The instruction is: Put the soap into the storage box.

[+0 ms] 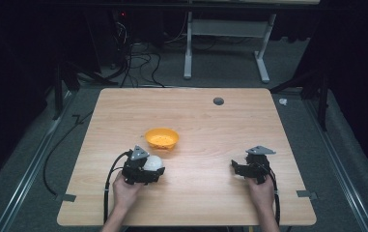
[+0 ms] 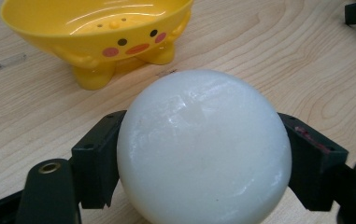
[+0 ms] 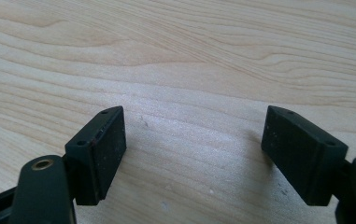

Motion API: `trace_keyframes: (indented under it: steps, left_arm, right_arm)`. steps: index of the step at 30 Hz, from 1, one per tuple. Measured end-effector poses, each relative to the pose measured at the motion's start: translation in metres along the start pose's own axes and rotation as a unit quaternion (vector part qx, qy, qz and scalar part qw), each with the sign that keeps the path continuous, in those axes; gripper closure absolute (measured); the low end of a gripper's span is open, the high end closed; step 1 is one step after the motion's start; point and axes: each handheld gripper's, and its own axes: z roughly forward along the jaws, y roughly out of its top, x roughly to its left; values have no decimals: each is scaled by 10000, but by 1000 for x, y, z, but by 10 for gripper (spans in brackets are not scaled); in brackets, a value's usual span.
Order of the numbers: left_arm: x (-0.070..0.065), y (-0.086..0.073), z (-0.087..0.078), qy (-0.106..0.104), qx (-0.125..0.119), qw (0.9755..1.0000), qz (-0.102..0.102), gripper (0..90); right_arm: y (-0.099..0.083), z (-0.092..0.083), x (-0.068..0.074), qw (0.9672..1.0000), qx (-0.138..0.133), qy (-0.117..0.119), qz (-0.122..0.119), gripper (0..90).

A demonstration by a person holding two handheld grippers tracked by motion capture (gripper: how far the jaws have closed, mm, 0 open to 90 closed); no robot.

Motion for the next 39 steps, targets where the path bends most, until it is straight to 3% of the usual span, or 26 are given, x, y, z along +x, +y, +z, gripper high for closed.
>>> trace_keyframes:
  steps: [14,17,33,39]
  left_arm:
    - [5,9,-15,-18,-129,9999,5,241]
    - [4,11,-16,93,-90,9999,104,241]
    - [9,24,-22,10,-123,9999,92,240]
    - [13,29,-24,-122,-197,9997,3,240]
  right_arm:
    - [0,0,0,10000,3,-7,-12,228]
    - [0,0,0,10000,9,-6,9,228]
    - [0,0,0,10000,7,-8,-3,228]
    - [0,0,0,10000,7,-8,-2,228]
